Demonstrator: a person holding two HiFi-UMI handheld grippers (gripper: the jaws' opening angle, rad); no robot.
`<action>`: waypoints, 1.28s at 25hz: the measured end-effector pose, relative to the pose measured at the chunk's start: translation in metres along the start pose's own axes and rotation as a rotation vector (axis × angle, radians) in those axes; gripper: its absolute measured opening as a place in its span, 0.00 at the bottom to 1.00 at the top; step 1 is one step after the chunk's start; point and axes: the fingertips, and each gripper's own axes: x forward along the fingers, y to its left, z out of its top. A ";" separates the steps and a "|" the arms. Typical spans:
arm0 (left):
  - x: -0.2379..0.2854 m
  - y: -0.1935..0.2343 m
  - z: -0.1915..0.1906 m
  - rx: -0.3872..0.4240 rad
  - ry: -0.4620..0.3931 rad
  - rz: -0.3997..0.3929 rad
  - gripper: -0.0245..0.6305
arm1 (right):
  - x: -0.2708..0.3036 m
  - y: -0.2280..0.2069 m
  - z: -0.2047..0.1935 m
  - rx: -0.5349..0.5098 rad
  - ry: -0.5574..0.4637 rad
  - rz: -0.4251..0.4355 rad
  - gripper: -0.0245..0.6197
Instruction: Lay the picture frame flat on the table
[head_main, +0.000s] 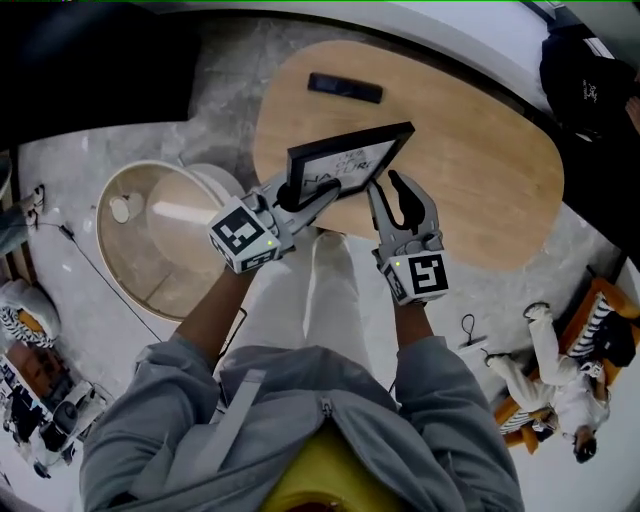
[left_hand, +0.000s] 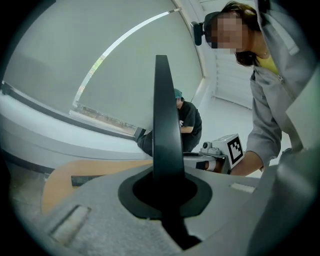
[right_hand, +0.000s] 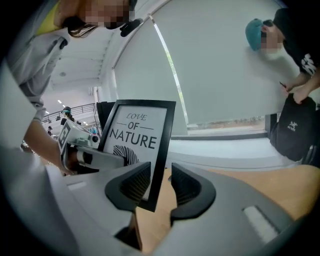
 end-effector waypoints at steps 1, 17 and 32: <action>0.000 0.003 -0.008 -0.012 0.010 -0.011 0.05 | 0.002 0.001 -0.009 0.008 0.012 0.011 0.24; 0.007 0.017 -0.084 -0.292 0.057 -0.237 0.05 | 0.006 0.008 -0.106 0.204 0.138 0.217 0.25; 0.009 0.041 -0.121 -0.386 0.047 -0.131 0.26 | 0.000 0.008 -0.125 0.365 0.104 0.112 0.15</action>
